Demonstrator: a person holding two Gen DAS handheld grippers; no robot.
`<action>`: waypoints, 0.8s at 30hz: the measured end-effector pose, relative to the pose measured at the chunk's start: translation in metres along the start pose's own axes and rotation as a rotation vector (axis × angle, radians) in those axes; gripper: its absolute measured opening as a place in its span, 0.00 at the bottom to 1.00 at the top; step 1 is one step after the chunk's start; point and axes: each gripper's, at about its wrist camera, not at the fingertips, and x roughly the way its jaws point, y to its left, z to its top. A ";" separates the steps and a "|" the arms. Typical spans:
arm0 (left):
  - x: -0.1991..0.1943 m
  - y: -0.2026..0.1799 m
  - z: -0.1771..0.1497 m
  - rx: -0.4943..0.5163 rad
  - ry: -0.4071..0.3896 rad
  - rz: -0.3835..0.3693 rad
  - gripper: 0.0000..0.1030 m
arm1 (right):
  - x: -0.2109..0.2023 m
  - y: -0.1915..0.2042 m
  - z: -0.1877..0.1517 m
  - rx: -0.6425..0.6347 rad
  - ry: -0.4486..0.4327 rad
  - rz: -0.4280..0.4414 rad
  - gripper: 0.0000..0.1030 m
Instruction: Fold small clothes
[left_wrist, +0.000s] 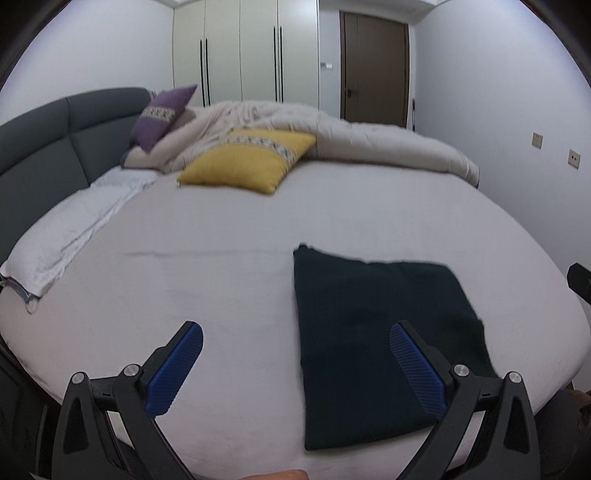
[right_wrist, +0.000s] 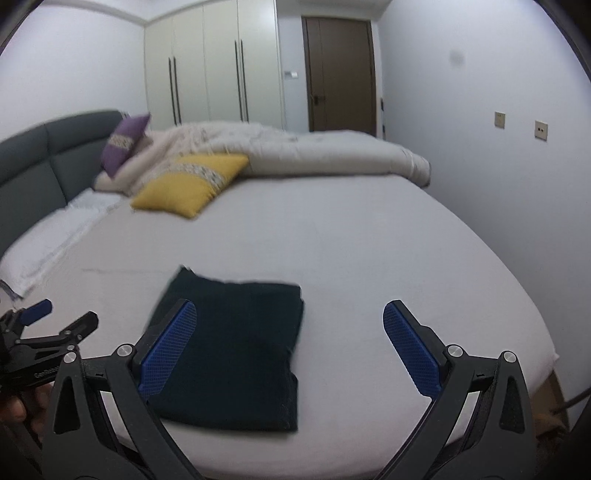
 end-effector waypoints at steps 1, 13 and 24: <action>0.006 -0.001 -0.005 0.002 0.017 0.001 1.00 | 0.005 0.001 -0.004 0.001 0.017 -0.004 1.00; 0.024 -0.004 -0.025 -0.013 0.089 -0.019 1.00 | 0.079 0.002 -0.053 0.024 0.276 -0.063 1.00; 0.028 -0.004 -0.031 -0.022 0.107 -0.029 1.00 | 0.086 0.003 -0.064 0.007 0.271 -0.063 1.00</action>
